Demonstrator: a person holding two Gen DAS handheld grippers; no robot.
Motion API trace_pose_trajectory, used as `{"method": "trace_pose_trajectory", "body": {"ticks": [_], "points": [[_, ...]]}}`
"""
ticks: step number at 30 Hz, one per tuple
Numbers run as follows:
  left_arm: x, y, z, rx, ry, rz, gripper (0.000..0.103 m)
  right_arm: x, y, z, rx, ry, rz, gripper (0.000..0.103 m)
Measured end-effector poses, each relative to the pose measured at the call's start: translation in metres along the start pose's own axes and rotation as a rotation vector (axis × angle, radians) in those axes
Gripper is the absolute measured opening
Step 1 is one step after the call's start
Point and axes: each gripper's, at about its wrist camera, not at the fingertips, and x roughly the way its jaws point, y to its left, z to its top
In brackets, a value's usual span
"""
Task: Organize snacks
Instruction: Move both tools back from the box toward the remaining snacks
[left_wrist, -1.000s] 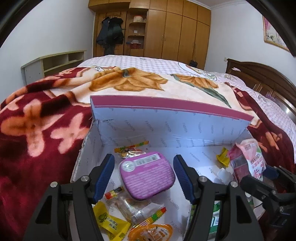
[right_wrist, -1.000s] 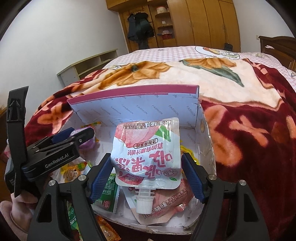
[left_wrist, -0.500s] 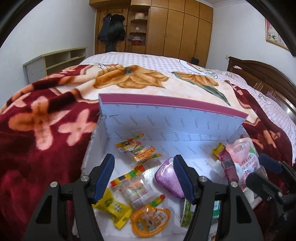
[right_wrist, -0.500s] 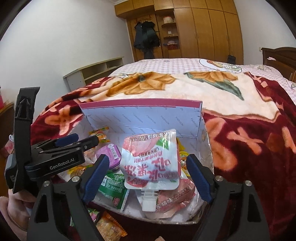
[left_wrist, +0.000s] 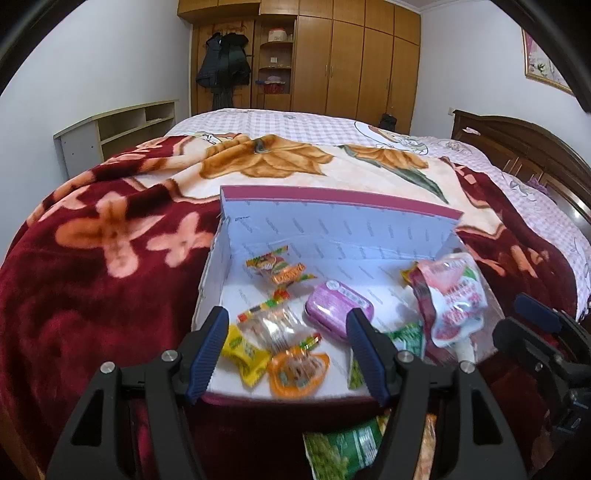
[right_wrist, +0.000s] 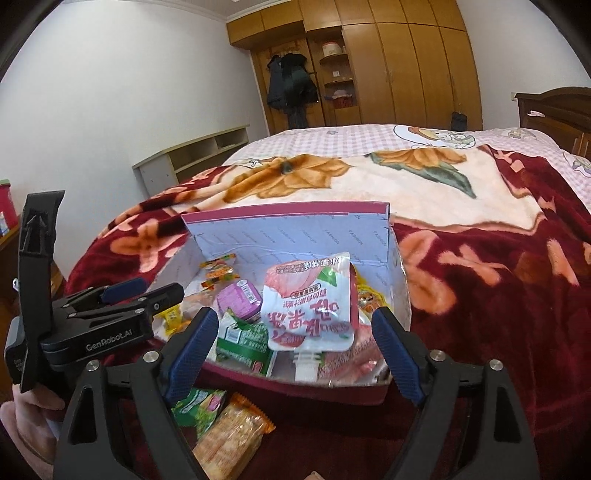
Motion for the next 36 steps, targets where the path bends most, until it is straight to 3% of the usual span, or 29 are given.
{"method": "trace_pose_trajectory", "body": {"ticks": [17,36], "points": [[-0.042,0.003,-0.046,-0.041,0.025,-0.019,0.069,-0.041,0.013,-0.033,0.010,0.005,0.020,0.087],[-0.013,-0.024,-0.084,-0.052,0.175,-0.092,0.070,-0.045,-0.003,-0.084,0.068,0.077,-0.015,0.087]]}}
